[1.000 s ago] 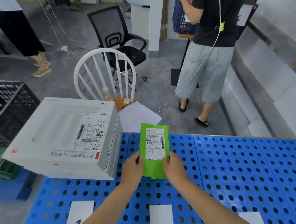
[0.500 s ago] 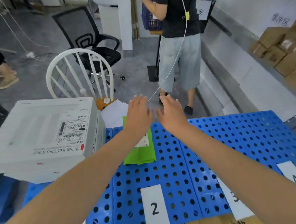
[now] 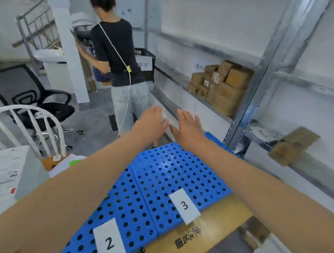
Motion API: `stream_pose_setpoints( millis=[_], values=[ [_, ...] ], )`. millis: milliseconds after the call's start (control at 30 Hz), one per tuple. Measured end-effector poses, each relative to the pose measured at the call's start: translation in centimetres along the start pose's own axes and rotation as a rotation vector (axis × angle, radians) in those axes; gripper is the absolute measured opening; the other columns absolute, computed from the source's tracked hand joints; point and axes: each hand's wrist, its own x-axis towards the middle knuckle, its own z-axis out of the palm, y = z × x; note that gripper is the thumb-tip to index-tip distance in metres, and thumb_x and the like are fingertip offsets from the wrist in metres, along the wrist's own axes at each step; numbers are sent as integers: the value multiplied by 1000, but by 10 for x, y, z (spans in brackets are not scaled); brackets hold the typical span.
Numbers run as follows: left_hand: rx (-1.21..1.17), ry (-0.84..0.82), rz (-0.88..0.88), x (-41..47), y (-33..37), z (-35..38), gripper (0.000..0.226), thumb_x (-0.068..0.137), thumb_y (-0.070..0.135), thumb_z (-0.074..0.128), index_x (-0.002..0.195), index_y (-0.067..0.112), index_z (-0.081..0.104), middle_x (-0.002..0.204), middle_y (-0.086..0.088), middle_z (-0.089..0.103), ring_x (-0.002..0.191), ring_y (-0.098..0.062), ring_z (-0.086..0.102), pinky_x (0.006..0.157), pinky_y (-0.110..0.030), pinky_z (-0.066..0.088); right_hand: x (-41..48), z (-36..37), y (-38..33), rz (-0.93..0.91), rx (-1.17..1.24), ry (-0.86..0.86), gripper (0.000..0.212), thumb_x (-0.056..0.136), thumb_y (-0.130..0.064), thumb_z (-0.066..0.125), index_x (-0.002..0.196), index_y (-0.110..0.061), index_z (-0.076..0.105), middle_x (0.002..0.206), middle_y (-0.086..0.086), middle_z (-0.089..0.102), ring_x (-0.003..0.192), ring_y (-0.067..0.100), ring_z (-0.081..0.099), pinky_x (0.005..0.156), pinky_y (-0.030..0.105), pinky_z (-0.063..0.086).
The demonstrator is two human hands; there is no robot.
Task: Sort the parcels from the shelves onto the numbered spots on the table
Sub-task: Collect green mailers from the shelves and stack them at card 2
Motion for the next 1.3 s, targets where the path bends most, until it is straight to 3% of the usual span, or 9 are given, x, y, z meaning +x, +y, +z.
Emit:
stream_pose_setpoints(
  millis=[100,267,367,500,600,800,933,1200,1300],
  values=[
    [50,-45,143,-5,80,18,54,99,28,43,144,1,31,150,-14,33,139,-26,30,112,-34,25,-44,-53,52,69,-40,53,59,100,-24,38,150,-4,16,157,10,19,146,23,13,121,43,6],
    [10,-15,349,-18,215,48,54,99,29,43,145,1,32,151,-14,33,138,-27,32,111,-35,26,-129,-115,137,216,-100,182,59,99,-22,38,151,-4,15,157,9,21,147,22,12,121,43,7],
    [-24,-18,511,-33,286,71,49,99,24,46,139,-3,39,145,-18,40,136,-26,35,109,-30,25,-184,-137,183,323,-112,232,60,96,-19,43,149,-4,20,155,9,25,146,23,17,120,43,10],
    [-58,-66,678,-58,366,103,48,98,27,44,137,0,40,141,-15,42,131,-28,39,107,-36,34,-253,-149,232,471,-118,286,54,90,-15,48,141,-7,35,144,6,40,139,25,29,117,44,16],
    [-80,-98,759,-77,417,124,51,99,27,43,142,1,35,148,-14,36,137,-26,33,113,-33,26,-301,-158,262,561,-167,290,57,90,-13,49,144,-8,31,148,5,36,142,23,24,118,43,12],
    [-108,-177,879,-107,481,171,51,99,29,41,142,3,37,150,-11,37,138,-24,33,112,-33,28,-375,-178,311,756,-216,301,62,94,-18,43,149,-3,19,155,9,25,146,21,16,120,41,9],
    [-160,-281,934,-112,515,206,43,98,26,43,131,-2,46,138,-15,47,129,-26,41,106,-32,31,-408,-179,346,877,-170,293,63,94,-16,43,150,-1,17,155,13,24,145,24,17,120,38,12],
    [-212,-417,976,-85,564,306,39,96,23,43,126,-2,46,128,-15,48,123,-29,43,103,-36,35,-440,-145,429,1082,-62,303,55,90,-11,49,141,0,33,142,16,39,131,31,37,111,36,29],
    [-161,-439,1055,-67,579,349,44,96,24,44,133,-2,41,137,-15,43,130,-28,37,109,-34,30,-439,-130,471,1130,-17,269,56,90,-14,48,142,-1,33,143,17,39,134,32,35,111,39,30]
  ],
)
